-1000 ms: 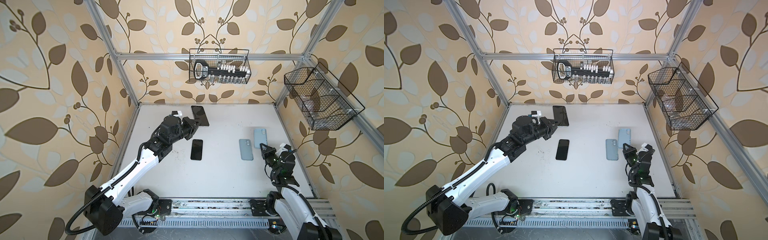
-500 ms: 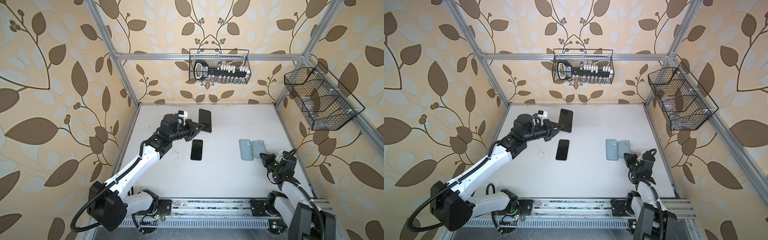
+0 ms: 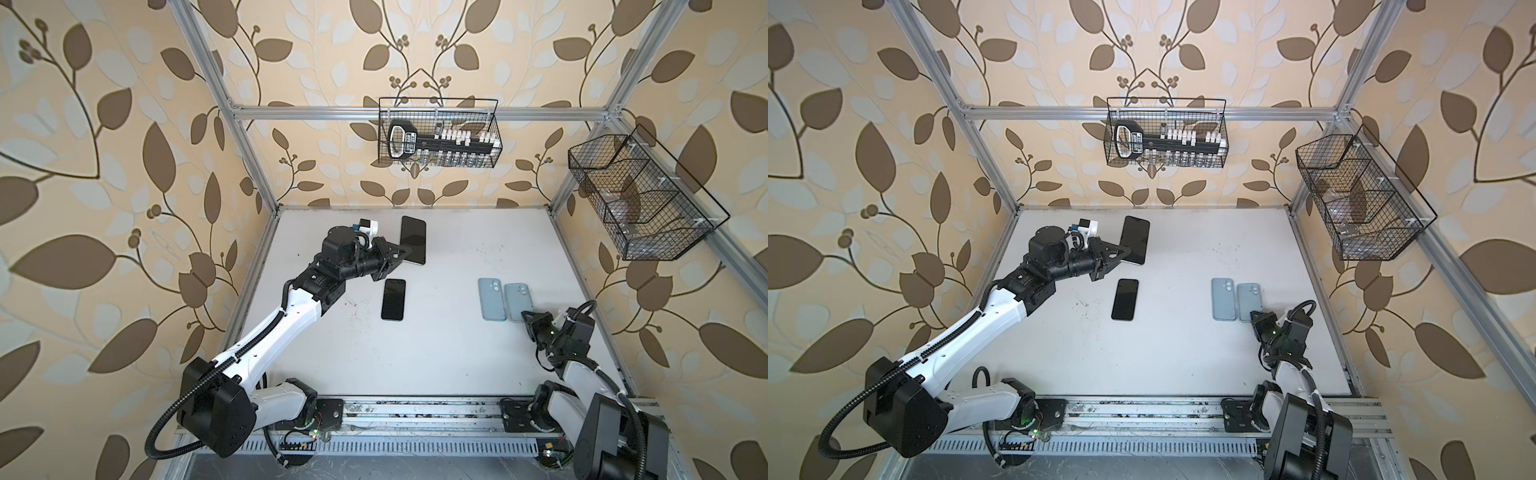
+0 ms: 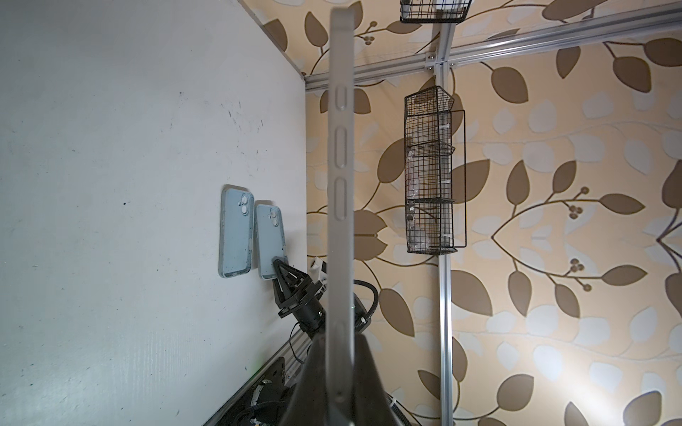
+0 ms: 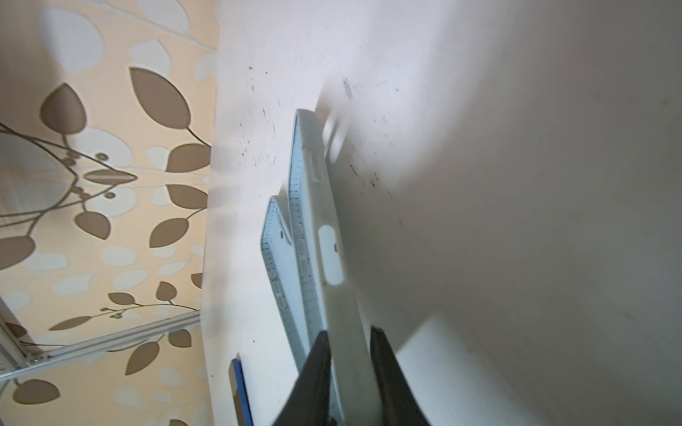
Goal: Take the phone out of the phone case
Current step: Place the phone case at the middle-right of the table.
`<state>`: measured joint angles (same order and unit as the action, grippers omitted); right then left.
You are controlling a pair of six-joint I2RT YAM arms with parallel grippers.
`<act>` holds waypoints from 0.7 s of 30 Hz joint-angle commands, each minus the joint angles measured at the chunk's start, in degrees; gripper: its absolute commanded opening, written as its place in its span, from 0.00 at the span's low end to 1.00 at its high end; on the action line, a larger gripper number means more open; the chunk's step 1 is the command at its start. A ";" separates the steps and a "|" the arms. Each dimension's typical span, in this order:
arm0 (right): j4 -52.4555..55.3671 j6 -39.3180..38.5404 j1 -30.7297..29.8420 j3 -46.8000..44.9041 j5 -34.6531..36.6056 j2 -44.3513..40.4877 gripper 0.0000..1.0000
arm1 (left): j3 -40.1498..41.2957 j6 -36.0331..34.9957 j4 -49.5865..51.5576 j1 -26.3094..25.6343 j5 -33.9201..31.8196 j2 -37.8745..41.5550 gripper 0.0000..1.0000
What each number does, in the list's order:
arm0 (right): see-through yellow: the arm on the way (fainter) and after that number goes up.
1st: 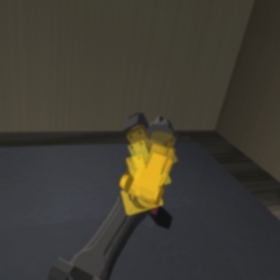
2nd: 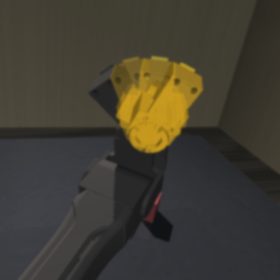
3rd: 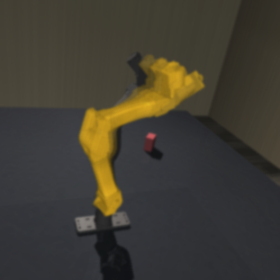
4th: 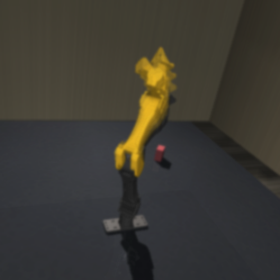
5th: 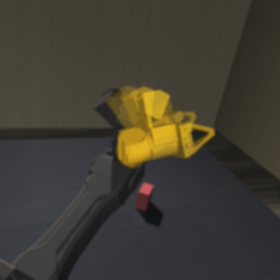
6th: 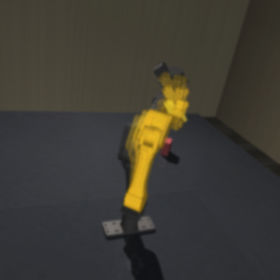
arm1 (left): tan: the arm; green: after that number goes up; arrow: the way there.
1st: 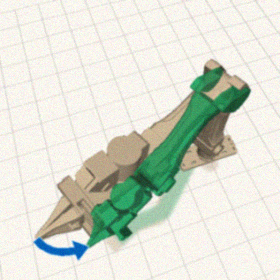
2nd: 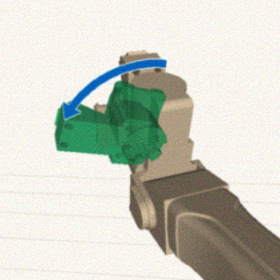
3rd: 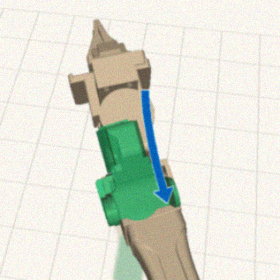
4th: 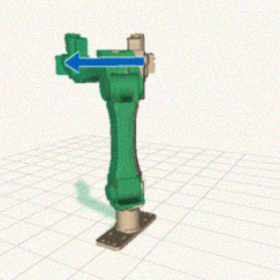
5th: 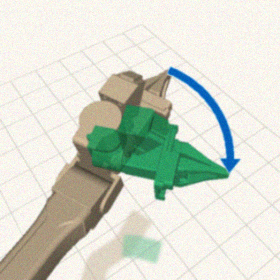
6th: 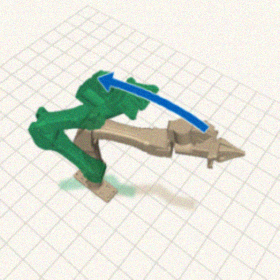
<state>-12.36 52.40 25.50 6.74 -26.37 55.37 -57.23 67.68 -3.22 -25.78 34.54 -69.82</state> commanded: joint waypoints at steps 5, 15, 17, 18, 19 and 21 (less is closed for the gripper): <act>2.92 -1.93 1.05 -0.59 0.78 -1.60 0.40 | -2.02 -0.02 -6.43 0.56 1.75 0.96 0.00; 9.47 -2.66 1.74 0.28 4.66 -7.73 0.52 | -1.90 0.40 -6.71 0.56 1.62 1.28 0.00; 10.28 -2.98 2.24 0.37 5.48 -9.16 0.52 | -1.83 0.44 -6.71 0.61 1.58 1.36 0.00; 10.38 -3.15 2.35 0.57 5.78 -9.47 0.53 | -1.83 0.44 -6.71 0.59 1.58 1.42 0.00; 10.51 -3.30 2.52 0.79 5.89 -9.49 0.52 | -1.83 0.43 -6.71 0.58 1.58 1.44 0.00; 10.50 -3.92 2.94 1.54 5.59 -8.37 0.52 | -1.74 0.44 -6.62 0.56 1.58 1.45 0.00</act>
<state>-3.88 49.95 27.90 6.76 -22.24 46.54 -57.23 68.12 -3.31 -25.78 34.54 -69.84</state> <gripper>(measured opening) 0.522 0.101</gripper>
